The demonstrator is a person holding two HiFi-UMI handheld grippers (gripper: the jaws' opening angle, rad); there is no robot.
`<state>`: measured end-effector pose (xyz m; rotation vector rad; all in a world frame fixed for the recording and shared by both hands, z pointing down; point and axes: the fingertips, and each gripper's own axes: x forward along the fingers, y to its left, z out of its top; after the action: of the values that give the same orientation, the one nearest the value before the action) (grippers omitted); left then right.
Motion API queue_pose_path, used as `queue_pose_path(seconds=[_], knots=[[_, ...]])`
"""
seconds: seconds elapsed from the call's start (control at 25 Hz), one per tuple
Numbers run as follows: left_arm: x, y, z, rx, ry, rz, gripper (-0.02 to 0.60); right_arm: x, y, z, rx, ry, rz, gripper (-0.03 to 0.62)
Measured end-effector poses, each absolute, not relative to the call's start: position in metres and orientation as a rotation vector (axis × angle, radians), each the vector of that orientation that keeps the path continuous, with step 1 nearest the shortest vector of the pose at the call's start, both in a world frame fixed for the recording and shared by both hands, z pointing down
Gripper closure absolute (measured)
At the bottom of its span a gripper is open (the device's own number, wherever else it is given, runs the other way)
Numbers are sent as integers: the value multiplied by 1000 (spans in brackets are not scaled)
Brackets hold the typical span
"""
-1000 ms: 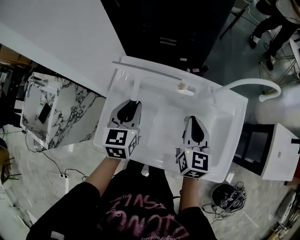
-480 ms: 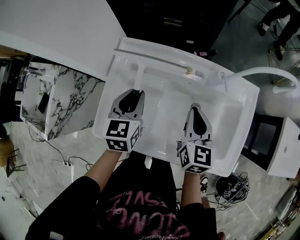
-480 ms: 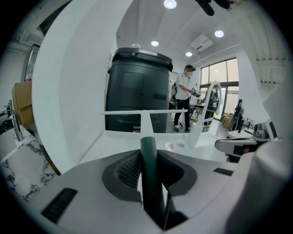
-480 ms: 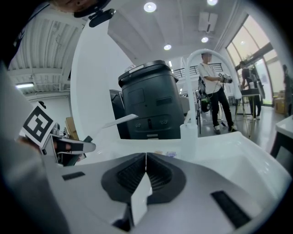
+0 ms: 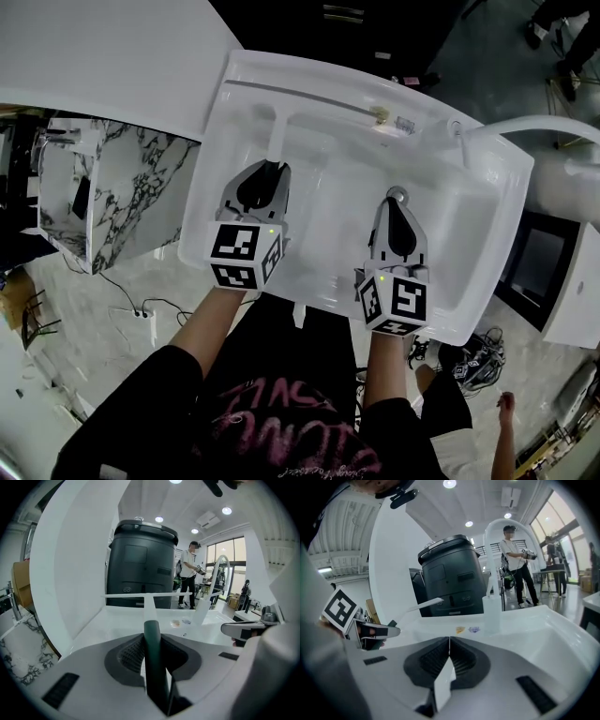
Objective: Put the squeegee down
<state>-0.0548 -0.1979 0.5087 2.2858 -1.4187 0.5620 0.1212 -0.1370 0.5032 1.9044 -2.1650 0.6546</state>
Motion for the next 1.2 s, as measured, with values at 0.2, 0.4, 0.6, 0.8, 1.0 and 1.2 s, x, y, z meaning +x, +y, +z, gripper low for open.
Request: queue_pose_path(seconds=[0.2,0.4,0.6,0.8,1.0,1.2], knots=[[-52,-203,518,2279,-1409,577,497,122,-142,510,1903,-2158,671,572],[-54,-208,528,2252,-1415,586,497,121,-148,517,1895,-2155,688,572],[-52,-212,539,2244,-1408,607,497,120,-149,530,1878,-2144,715,572],[-52,-214,550,2231,-1408,623,497,120,-150,541,1872,-2135,739,572],[-51,-218,559,2225,-1406,641,497,121,-154,549,1869,-2127,756,572],[-51,-221,567,2212,-1405,652,497,120,-157,557,1862,-2117,774,572]])
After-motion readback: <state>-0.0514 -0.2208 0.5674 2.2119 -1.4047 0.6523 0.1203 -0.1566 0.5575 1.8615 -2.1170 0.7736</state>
